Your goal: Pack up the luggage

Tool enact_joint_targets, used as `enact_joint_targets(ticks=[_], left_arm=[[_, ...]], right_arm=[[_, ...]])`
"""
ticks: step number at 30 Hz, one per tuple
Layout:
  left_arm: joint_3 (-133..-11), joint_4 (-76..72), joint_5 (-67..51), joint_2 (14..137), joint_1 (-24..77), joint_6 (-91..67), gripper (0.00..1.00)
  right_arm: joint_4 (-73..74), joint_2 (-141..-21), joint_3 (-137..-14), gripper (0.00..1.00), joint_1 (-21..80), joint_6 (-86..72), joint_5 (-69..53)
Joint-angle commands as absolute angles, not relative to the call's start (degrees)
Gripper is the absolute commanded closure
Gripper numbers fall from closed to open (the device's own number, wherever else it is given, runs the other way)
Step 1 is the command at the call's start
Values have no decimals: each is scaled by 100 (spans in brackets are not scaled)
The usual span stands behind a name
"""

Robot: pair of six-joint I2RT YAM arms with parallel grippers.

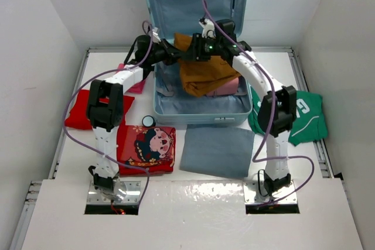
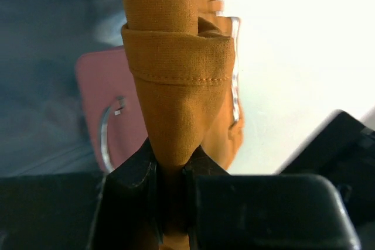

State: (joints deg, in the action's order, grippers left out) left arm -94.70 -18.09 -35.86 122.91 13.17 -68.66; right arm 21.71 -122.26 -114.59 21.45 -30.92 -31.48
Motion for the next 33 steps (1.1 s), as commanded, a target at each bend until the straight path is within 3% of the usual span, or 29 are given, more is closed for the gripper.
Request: enact_joint_targets(ticks=[1, 12, 25, 33], left_arm=[[-9510, -1591, -3753, 12286, 976, -6374, 97], [-10431, -1029, -3753, 13007, 712, -5485, 100], [-11145, 413, -3234, 13140, 712, -4025, 100], [-11075, 475, -3041, 13140, 712, -4157, 100]], right_arm=[[1767, -11225, -11033, 54, 1830, -3067, -3323], [2311, -10275, -9861, 54, 431, -2779, -2523], [2672, -11004, -9994, 54, 729, -2408, -2320], [3014, -10917, -9826, 65, 756, -1987, -2241]])
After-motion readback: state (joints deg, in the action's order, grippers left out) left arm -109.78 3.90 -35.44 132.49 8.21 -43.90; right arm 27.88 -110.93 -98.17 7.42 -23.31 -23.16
